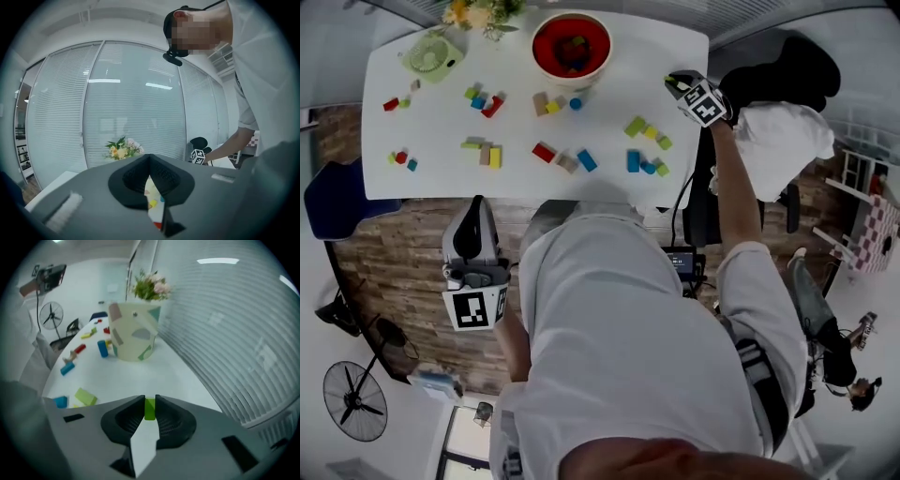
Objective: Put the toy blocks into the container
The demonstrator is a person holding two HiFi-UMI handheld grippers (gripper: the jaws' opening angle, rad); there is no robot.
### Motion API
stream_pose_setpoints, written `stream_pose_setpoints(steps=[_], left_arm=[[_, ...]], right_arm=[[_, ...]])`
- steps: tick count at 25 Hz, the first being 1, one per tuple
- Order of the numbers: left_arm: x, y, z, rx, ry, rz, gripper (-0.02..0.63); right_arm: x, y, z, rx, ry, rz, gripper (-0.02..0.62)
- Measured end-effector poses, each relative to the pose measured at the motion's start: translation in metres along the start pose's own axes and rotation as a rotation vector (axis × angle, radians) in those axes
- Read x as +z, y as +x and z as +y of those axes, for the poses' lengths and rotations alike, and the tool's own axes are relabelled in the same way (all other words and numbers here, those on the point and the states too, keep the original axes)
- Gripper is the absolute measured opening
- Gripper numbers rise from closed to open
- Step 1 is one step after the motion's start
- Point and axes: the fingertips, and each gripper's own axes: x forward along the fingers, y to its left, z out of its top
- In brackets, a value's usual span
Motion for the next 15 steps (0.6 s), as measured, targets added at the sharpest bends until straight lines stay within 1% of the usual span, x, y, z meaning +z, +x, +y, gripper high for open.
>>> stream_pose_setpoints(steps=[4, 7, 11, 13, 15], left_arm=[[0.014, 0.027, -0.012, -0.099, 0.014, -0.052, -0.002], [0.023, 0.045, -0.025, -0.179, 0.02, -0.086, -0.002], [0.032, 0.065, -0.039, -0.269, 0.02, -0.123, -0.002], [0.037, 0.069, -0.045, -0.302, 0.013, -0.148, -0.002], [0.041, 0.071, -0.051, -0.329, 0.006, -0.167, -0.002]], right_arm=[[0.031, -0.045, 0.009, -0.039, 0.256, -0.256, 0.069], [0.052, -0.087, 0.022, -0.062, 0.392, -0.439, 0.069], [0.089, -0.154, 0.035, -0.117, 0.502, -0.717, 0.069], [0.109, -0.19, 0.046, -0.136, 0.539, -0.862, 0.069], [0.132, -0.222, 0.059, -0.136, 0.556, -0.988, 0.069]])
